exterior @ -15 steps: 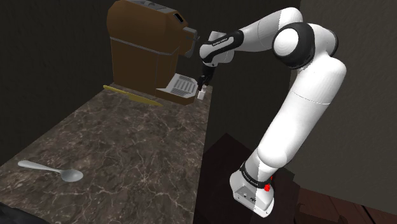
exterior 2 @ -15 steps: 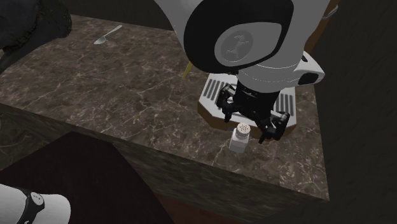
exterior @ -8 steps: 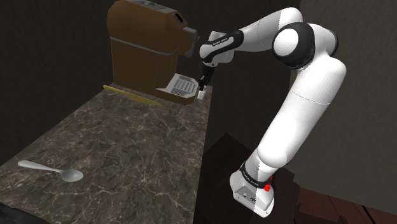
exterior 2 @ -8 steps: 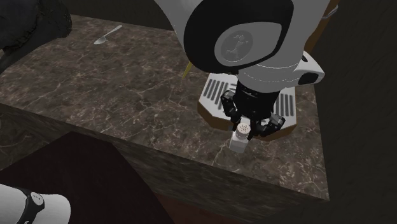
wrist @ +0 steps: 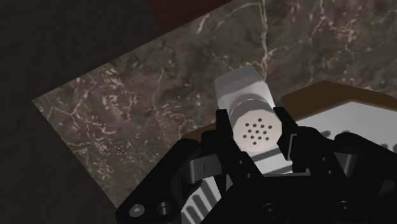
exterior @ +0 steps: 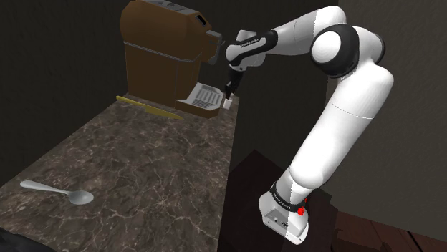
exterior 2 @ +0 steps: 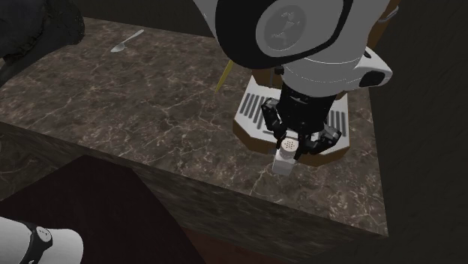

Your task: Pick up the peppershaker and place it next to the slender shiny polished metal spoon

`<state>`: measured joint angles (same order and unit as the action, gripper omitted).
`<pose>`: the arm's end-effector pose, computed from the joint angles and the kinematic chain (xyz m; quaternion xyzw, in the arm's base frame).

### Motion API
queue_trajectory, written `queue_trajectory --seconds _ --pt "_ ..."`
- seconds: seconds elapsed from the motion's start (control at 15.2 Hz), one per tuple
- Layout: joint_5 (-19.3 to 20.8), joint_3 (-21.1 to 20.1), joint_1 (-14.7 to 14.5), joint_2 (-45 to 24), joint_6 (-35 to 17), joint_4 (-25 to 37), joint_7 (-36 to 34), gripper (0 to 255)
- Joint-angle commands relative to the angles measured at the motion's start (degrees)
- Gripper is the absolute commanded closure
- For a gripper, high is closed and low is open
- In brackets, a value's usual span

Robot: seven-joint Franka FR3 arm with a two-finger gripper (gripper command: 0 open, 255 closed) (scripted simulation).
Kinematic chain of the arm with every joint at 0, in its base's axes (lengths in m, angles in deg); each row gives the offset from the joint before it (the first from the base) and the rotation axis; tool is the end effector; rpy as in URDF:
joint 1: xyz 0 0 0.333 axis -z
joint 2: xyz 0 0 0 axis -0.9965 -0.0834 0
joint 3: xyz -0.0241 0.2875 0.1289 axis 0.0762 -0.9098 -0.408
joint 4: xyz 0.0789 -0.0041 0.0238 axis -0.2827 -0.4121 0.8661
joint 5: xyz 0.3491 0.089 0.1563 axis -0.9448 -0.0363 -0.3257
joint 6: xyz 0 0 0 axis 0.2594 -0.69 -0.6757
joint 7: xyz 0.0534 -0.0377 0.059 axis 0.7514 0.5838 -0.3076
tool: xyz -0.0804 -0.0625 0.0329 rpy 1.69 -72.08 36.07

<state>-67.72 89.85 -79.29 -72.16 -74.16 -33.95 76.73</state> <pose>0.5181 -0.2301 0.3831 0.9973 0.0707 -0.0048 0.0192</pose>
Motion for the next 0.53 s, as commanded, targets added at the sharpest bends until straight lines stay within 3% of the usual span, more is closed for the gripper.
queue_trajectory --seconds 0.0,0.46 --pt "0.26 0.05 -0.02 0.72 1.41 0.7 -0.08 255" --pt "1.0 0.07 -0.17 2.88 6.51 3.75 -0.47 255"
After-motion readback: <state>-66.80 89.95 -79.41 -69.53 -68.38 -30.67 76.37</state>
